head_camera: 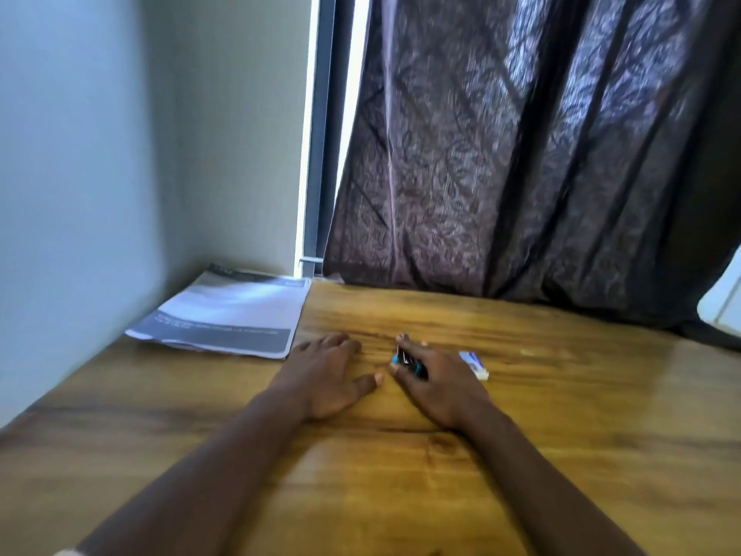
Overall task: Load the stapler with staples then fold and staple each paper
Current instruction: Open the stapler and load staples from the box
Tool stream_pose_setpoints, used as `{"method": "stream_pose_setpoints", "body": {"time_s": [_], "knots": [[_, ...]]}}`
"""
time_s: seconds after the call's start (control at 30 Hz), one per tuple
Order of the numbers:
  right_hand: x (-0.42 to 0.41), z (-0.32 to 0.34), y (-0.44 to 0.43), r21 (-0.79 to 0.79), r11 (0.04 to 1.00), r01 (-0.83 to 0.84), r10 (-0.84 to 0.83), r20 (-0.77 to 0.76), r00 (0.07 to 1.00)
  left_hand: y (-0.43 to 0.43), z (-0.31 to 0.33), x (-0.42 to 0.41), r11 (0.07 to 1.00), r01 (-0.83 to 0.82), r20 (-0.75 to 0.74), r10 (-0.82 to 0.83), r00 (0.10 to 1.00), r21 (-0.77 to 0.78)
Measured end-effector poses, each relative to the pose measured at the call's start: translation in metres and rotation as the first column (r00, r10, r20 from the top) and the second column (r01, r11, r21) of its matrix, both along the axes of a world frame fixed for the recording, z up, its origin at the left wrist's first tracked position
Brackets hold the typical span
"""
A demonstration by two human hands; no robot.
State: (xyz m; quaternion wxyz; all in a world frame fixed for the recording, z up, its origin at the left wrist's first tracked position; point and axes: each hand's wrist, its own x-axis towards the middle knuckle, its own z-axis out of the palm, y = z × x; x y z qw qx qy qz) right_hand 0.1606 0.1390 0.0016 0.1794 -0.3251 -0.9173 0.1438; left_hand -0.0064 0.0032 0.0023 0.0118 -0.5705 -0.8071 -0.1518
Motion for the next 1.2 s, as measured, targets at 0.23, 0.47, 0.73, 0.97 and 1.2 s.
{"method": "stream_pose_setpoints", "body": {"time_s": [0.23,0.47,0.73,0.97,1.2], "knots": [[-0.001,-0.004,0.011,0.020,0.999,-0.038,0.040,-0.108,0.993,0.004,-0.002,-0.004,0.999,0.028,0.018,-0.029,0.999,0.034],[0.005,0.003,-0.003,0.025,0.984,-0.177,0.177,-0.270,0.946,0.014,0.011,0.007,0.904,0.264,-0.085,-0.250,0.964,0.336],[0.012,0.012,-0.014,-0.095,0.947,-0.307,0.231,-0.463,0.856,0.020,0.010,0.010,0.782,0.375,-0.127,-0.362,0.923,0.497],[0.010,0.015,-0.018,-0.066,0.958,-0.277,0.210,-0.495,0.843,0.016,0.016,0.016,0.781,0.342,-0.155,-0.307,0.939,0.522],[0.007,0.016,-0.022,-0.056,0.962,-0.267,0.206,-0.492,0.846,0.011,0.019,0.025,0.755,0.249,-0.104,-0.235,0.966,0.607]]}}
